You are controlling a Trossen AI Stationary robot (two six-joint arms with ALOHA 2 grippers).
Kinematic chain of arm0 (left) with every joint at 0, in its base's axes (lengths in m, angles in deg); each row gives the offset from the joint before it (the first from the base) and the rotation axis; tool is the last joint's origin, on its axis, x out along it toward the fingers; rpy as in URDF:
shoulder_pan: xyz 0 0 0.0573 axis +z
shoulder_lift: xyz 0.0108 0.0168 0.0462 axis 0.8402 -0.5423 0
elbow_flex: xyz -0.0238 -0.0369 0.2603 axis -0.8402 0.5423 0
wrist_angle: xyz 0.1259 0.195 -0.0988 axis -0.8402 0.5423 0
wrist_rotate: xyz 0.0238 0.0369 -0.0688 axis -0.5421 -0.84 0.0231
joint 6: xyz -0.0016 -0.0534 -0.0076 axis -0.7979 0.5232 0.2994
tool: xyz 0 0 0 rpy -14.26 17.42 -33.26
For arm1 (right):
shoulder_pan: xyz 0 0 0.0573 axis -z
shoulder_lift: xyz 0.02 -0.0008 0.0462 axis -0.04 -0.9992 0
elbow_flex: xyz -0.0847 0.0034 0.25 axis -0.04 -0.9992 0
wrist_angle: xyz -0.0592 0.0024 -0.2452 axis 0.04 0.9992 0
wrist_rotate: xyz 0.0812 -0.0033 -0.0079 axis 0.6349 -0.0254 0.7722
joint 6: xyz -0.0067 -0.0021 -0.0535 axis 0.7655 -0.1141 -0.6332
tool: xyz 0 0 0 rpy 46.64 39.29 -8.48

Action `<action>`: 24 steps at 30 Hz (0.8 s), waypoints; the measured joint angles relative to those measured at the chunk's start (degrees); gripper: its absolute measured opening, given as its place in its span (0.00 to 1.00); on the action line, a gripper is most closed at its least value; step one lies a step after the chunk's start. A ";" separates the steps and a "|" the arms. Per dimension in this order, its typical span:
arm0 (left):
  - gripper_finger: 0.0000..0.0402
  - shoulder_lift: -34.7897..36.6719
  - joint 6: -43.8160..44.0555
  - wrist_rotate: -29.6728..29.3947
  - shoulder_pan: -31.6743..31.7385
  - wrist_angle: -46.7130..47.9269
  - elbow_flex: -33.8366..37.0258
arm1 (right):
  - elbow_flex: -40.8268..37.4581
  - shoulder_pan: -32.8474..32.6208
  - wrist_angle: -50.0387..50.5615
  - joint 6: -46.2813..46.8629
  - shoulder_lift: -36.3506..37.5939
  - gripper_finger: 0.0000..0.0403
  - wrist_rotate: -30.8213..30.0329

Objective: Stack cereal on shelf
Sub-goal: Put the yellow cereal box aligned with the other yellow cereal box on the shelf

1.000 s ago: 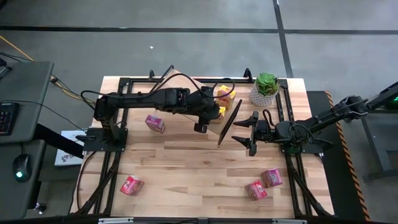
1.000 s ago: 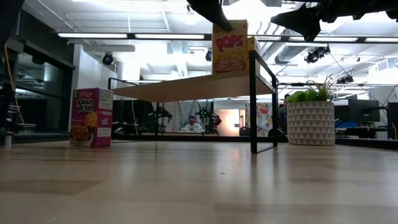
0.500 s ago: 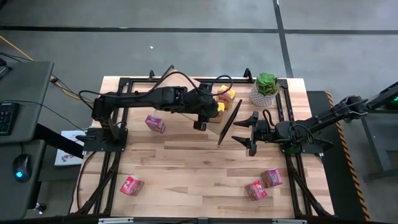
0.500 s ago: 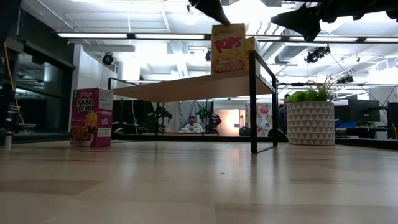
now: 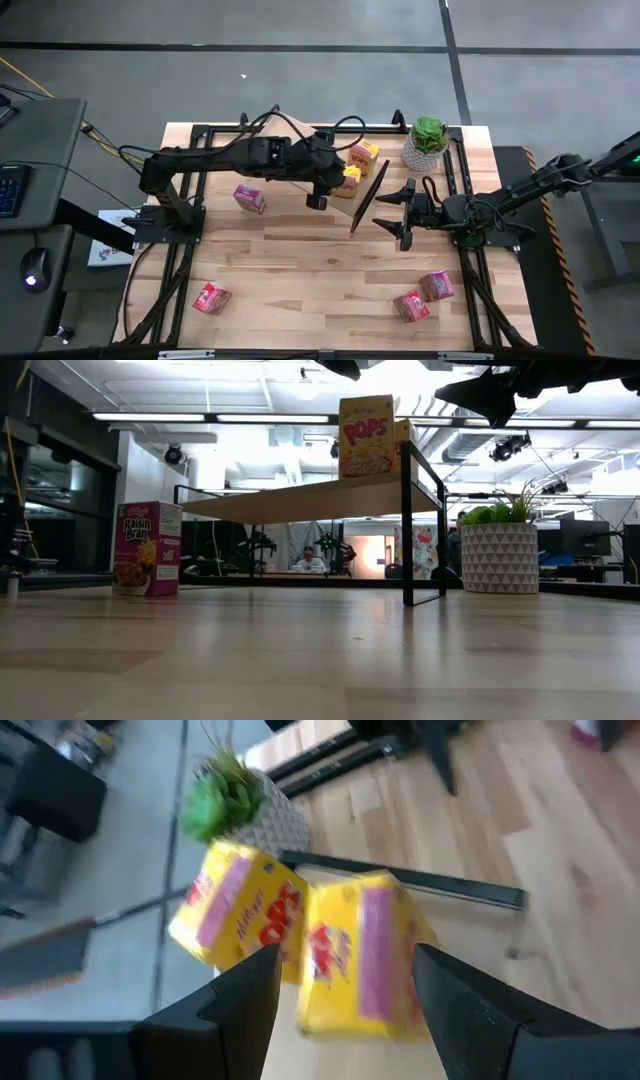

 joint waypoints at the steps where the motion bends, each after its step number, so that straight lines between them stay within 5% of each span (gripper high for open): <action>1: 0.54 0.60 1.26 0.01 -0.35 0.76 0.04 | 0.00 0.00 0.02 0.08 0.00 0.71 -0.03; 7: 0.50 4.41 8.68 -0.12 -3.35 0.60 1.78 | 0.00 0.00 0.83 1.19 0.00 0.71 -0.43; 12: 0.36 9.00 12.75 -2.24 -5.31 -3.47 10.78 | 0.00 0.00 0.90 1.72 0.02 0.71 -0.81; 19: 0.03 17.80 13.86 -2.48 -5.42 -27.33 35.02 | 0.00 0.00 1.40 2.97 0.00 0.71 -0.81; 24: 0.03 21.83 16.23 -0.03 -4.38 -47.68 50.41 | 0.00 0.00 1.55 0.44 0.00 0.71 -2.66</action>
